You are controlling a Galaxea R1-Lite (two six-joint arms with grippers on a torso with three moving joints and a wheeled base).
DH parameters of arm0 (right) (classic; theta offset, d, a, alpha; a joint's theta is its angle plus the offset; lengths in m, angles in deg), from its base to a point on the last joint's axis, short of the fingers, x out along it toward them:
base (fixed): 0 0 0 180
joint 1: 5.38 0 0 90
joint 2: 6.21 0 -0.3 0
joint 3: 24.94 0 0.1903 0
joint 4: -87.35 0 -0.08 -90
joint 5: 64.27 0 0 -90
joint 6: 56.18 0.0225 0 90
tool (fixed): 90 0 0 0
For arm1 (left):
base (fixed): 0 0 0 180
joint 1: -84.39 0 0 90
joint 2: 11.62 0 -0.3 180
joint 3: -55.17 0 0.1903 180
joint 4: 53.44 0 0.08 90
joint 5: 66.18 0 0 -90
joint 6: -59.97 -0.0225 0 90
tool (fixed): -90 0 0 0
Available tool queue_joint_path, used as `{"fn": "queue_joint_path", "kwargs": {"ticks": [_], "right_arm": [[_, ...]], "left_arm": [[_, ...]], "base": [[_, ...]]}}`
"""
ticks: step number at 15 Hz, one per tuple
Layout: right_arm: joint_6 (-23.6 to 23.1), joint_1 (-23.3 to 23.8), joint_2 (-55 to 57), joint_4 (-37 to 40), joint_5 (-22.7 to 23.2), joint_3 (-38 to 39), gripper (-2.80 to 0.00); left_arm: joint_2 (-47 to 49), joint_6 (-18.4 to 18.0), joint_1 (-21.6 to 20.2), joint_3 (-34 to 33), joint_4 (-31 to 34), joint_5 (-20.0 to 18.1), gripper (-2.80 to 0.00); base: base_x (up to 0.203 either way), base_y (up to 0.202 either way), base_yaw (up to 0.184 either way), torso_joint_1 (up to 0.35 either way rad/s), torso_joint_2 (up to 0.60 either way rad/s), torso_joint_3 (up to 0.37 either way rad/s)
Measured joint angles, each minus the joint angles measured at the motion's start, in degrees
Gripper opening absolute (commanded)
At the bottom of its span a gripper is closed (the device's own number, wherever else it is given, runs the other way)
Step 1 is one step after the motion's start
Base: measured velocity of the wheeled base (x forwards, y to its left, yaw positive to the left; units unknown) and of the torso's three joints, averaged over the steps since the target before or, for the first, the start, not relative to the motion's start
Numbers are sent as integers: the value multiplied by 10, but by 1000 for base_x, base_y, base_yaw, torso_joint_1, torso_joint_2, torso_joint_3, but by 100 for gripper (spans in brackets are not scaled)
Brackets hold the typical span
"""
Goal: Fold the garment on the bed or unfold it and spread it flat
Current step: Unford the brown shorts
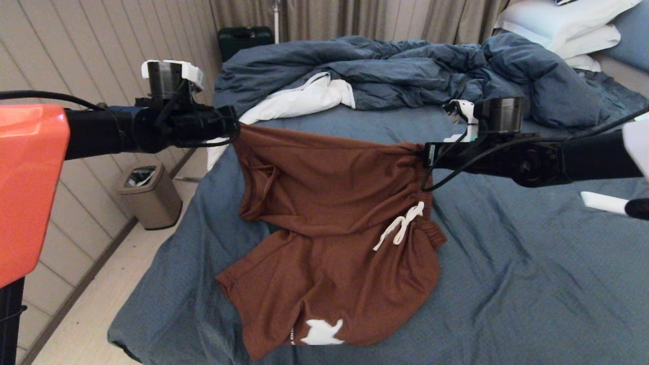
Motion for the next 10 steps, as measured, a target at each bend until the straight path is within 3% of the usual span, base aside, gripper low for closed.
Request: {"fn": "queue_joint_path", "kwargs": {"ticks": [1, 2, 4, 10], "right_arm": [[-1, -1, 13, 3, -11, -13, 0], [-3, -2, 23, 3, -21, -22, 0], [-15, -3, 38, 4, -27, -33, 0], [-18, -2, 55, 4, -27, -48, 0]], "left_arm": [[7, -6, 0, 1, -7, 3, -280], [13, -10, -1, 2, -11, 15, 0], [24, -26, -1, 5, -14, 57, 0], [31, -31, -1, 6, -21, 60, 0]], "base": [[0, 0, 0, 0, 0, 0], [0, 0, 0, 0, 0, 0], [0, 0, 0, 0, 0, 0], [0, 0, 0, 0, 5, 1]]}}
